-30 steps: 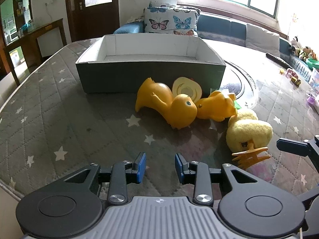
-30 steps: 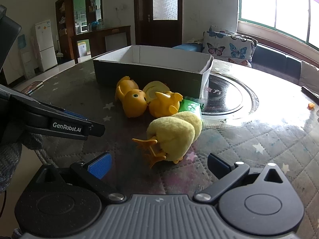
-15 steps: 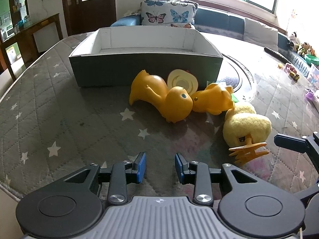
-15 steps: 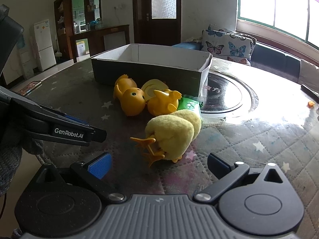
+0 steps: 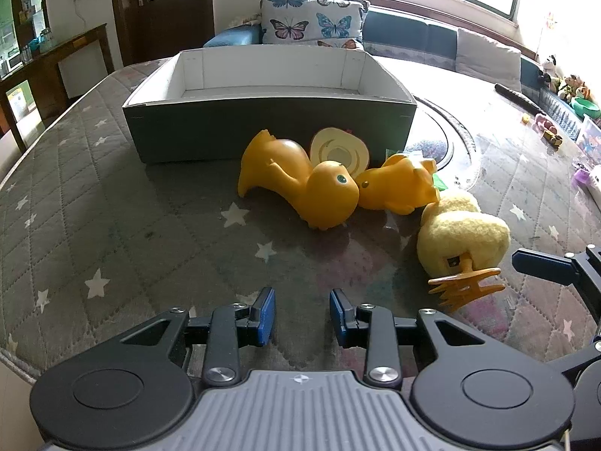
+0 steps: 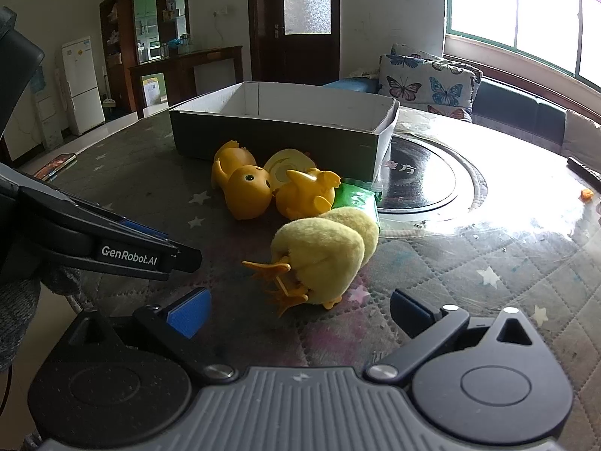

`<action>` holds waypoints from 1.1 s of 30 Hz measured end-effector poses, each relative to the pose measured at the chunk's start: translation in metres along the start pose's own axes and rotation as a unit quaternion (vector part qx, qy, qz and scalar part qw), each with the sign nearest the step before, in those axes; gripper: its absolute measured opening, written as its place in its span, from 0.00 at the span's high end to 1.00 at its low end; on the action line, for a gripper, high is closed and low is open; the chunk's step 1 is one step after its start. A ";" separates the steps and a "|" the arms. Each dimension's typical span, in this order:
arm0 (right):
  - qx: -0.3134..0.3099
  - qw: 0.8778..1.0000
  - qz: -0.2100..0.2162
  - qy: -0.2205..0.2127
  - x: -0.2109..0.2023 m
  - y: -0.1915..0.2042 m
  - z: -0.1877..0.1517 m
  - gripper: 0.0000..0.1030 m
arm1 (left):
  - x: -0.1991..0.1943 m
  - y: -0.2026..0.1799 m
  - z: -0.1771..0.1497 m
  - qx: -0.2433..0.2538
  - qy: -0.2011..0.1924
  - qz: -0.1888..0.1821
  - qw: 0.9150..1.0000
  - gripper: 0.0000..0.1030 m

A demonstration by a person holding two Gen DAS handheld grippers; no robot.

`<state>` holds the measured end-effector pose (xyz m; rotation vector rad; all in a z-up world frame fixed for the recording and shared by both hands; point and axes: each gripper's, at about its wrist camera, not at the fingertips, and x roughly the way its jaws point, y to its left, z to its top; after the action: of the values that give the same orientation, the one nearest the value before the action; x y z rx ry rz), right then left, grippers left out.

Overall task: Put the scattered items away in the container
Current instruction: 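Move the left tool toward the yellow plush chick with orange feet, then close the left tool's fingers on the yellow plush chick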

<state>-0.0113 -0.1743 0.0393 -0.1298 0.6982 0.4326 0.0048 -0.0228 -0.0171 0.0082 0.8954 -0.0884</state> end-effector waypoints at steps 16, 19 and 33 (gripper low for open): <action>0.005 1.000 0.005 0.002 0.004 -0.003 0.004 0.06 | 0.004 0.000 0.006 0.001 0.003 -0.006 1.000 0.66; 0.006 1.000 0.007 0.002 0.005 -0.004 0.004 0.08 | 0.005 0.000 0.007 0.002 0.004 -0.007 1.000 0.66; 0.025 1.000 0.004 -0.005 0.005 -0.015 0.009 0.23 | 0.004 -0.003 0.018 0.001 -0.001 -0.032 0.999 0.67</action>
<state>0.0033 -0.1840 0.0424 -0.0779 0.7002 0.4222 0.0215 -0.0271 -0.0090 -0.0189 0.8944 -0.1493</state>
